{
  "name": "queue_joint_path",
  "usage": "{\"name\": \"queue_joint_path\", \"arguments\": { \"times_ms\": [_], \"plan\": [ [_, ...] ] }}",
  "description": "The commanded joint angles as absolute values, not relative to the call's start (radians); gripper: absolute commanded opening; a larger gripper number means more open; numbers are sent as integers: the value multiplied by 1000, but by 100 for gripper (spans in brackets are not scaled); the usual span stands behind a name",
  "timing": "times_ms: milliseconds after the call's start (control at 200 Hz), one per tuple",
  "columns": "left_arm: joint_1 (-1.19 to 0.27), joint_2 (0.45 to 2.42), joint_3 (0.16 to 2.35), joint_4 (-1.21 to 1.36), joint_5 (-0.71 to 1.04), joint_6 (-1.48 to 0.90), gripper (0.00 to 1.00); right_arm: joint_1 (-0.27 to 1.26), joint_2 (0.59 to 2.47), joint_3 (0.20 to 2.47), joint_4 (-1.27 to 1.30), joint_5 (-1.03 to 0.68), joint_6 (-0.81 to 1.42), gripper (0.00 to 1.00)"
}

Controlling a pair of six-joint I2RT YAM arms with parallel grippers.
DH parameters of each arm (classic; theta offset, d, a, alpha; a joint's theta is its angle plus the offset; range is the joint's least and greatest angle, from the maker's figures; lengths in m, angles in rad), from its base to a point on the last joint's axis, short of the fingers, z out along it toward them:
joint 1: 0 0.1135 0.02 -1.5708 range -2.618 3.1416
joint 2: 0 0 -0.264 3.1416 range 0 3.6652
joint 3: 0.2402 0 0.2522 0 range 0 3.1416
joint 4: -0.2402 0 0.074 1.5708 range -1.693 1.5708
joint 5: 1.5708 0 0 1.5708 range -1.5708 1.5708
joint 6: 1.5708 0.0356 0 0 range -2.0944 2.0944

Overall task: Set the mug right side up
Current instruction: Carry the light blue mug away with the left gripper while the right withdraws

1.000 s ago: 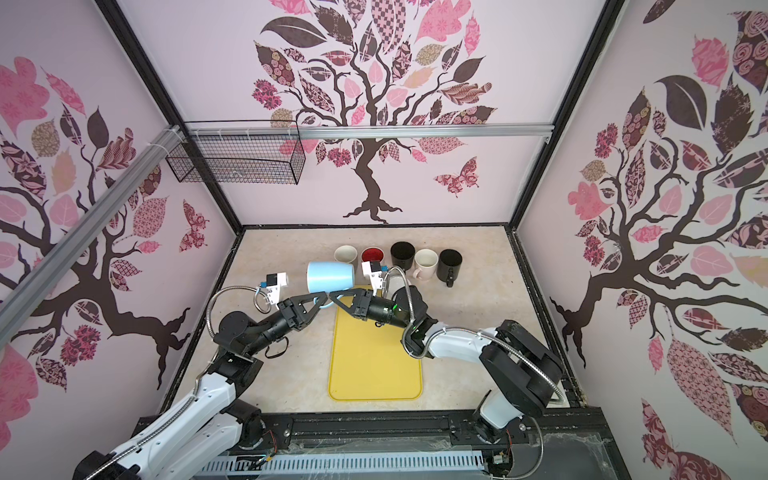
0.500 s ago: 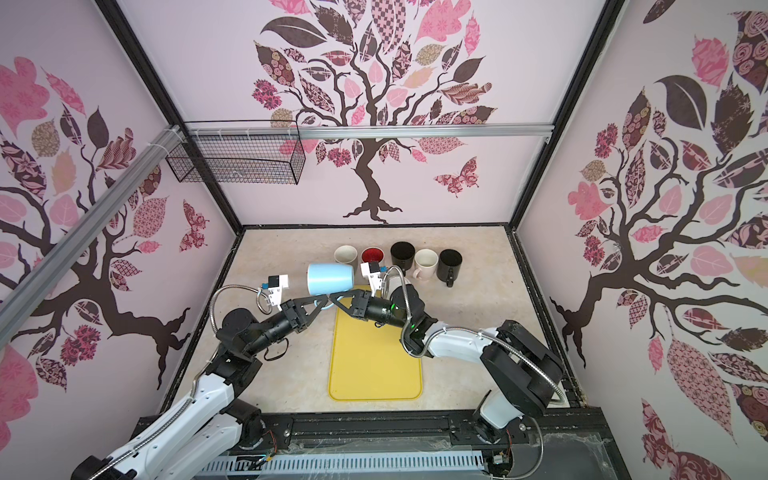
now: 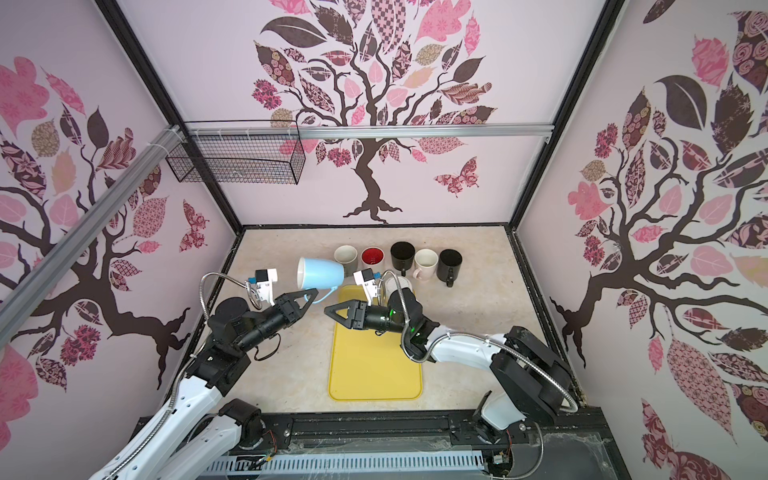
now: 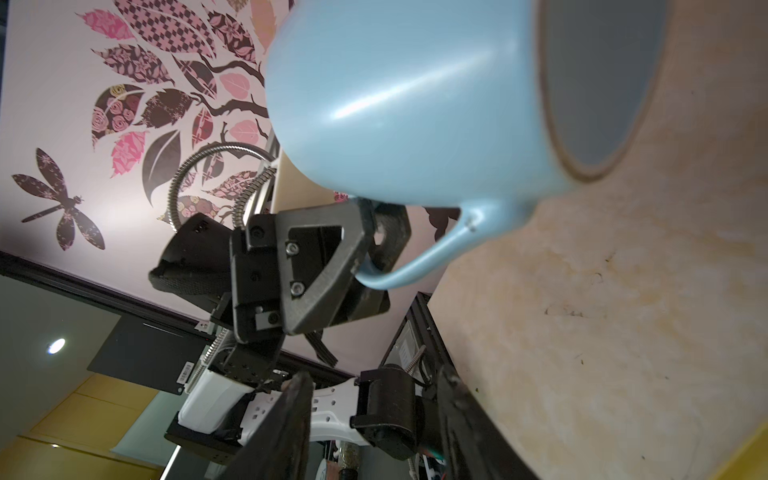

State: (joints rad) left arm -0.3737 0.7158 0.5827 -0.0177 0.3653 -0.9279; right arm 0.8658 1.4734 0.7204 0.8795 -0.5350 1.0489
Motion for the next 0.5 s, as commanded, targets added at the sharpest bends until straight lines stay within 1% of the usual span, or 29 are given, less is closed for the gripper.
{"name": "queue_joint_path", "arguments": {
  "times_ms": [0,135,205,345,495],
  "plan": [
    [-371,687,718,-107,284,-764,0,846,1400,725,723,-556,931,51],
    [-369,697,785,-238,212,-658,0,789,1363,759,498,-571,793,51],
    [-370,719,828,-314,155,-606,0,768,1346,798,356,-539,690,51],
    [-370,804,916,-442,34,-521,0,767,1330,868,114,-315,468,52],
    [-370,917,989,-493,-29,-476,0,765,1301,855,58,-98,418,53]
  ]
}}
